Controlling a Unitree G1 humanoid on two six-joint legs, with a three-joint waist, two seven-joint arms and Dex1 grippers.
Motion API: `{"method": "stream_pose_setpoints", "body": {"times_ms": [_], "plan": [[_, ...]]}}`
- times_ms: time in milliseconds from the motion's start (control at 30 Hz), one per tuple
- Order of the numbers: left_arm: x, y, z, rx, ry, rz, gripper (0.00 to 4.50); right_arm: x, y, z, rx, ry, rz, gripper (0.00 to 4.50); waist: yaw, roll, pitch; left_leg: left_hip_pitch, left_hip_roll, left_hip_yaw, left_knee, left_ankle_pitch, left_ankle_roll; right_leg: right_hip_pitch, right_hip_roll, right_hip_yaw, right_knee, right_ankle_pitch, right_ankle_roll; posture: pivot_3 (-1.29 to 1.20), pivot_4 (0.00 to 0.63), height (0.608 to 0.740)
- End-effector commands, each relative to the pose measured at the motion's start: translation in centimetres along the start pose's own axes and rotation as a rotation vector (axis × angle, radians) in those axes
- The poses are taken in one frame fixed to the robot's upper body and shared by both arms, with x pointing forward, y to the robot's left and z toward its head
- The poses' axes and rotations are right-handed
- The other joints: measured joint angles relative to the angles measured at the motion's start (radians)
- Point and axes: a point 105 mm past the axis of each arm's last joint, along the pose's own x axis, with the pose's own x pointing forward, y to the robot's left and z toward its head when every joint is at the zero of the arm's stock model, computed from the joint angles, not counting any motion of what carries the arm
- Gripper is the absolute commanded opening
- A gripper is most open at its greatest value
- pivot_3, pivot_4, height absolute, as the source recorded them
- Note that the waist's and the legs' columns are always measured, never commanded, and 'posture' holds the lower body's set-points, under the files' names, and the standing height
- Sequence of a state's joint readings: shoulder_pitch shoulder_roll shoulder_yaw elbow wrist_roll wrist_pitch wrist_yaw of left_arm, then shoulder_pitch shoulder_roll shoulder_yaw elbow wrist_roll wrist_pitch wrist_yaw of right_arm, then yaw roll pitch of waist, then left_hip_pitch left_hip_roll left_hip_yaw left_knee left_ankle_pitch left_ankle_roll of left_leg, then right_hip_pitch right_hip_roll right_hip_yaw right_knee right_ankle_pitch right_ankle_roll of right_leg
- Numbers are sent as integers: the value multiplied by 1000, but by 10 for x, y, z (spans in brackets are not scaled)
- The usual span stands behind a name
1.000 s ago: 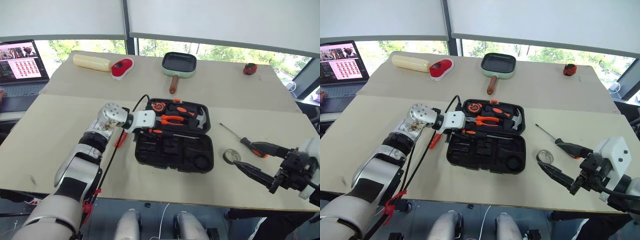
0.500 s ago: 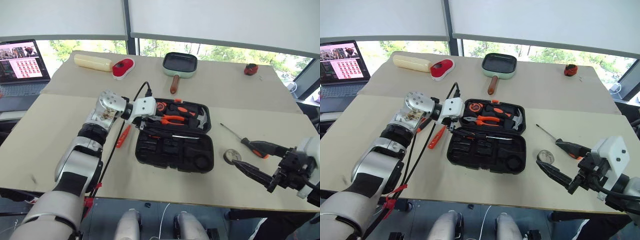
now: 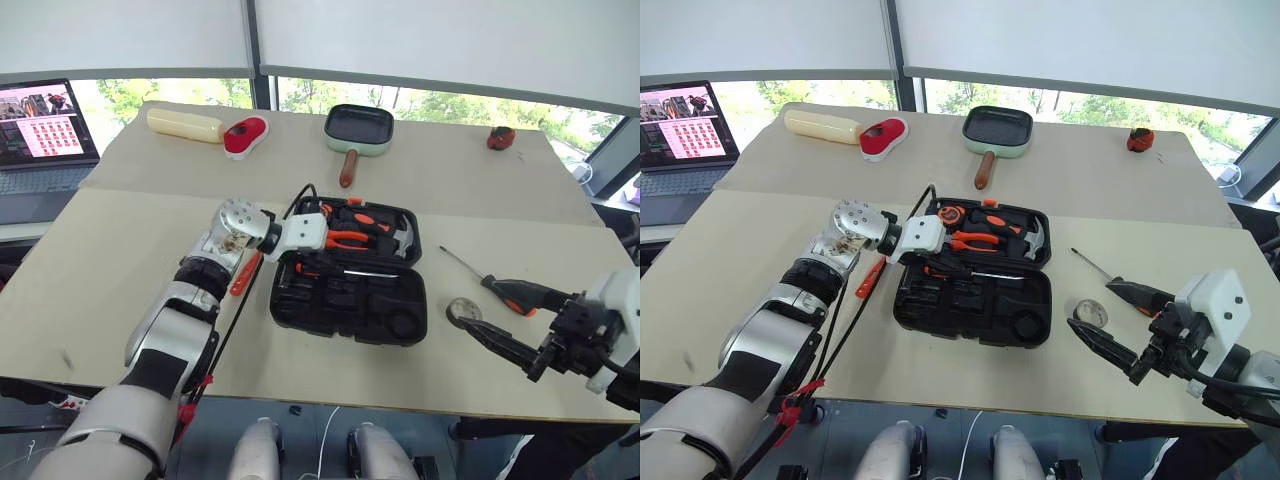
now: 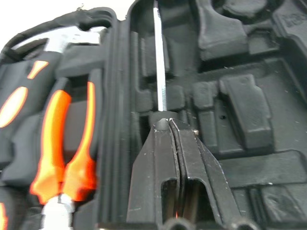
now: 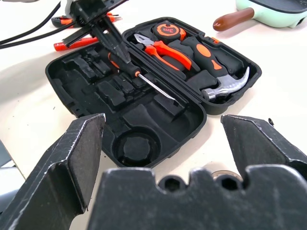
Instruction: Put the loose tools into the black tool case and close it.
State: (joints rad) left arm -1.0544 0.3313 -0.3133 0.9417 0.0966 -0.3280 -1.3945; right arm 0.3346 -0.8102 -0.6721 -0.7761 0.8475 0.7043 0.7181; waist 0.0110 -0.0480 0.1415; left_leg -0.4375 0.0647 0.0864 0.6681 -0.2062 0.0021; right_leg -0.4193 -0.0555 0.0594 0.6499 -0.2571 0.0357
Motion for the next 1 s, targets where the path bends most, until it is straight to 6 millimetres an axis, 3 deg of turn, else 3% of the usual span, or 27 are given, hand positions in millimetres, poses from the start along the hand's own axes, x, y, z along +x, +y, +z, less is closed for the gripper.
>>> {"method": "stream_pose_setpoints", "body": {"times_ms": [33,300,433,633,767,1000], "plan": [[4,3,7,72,25,-3,54,1,2,7,-24,-34,0,4500,0,0,0,0,0,0,0,0,0,0,0,0,0,0,0,0,150,740],[11,11,5,73,58,42,54,3,4,8,-21,-39,-2,4500,3,0,0,0,0,-1,1,0,0,1,0,0,0,0,0,0,150,740],[3,12,22,48,-34,-1,54,0,5,8,-19,-37,-4,4500,1,0,0,0,0,-1,2,0,1,1,0,0,1,0,1,0,150,740],[-2,20,32,39,-65,33,54,-2,4,7,-20,-33,-10,4500,1,0,0,0,0,-1,3,0,1,1,0,0,1,0,1,0,150,740],[5,23,23,57,-5,66,54,0,5,8,-23,-34,-6,4500,1,0,0,0,0,-1,3,0,1,1,0,0,1,0,1,0,150,740],[24,10,-2,80,108,37,54,1,4,8,-23,-35,-3,4500,3,0,0,0,0,-1,3,0,1,1,0,0,1,0,1,0,150,740]]}}
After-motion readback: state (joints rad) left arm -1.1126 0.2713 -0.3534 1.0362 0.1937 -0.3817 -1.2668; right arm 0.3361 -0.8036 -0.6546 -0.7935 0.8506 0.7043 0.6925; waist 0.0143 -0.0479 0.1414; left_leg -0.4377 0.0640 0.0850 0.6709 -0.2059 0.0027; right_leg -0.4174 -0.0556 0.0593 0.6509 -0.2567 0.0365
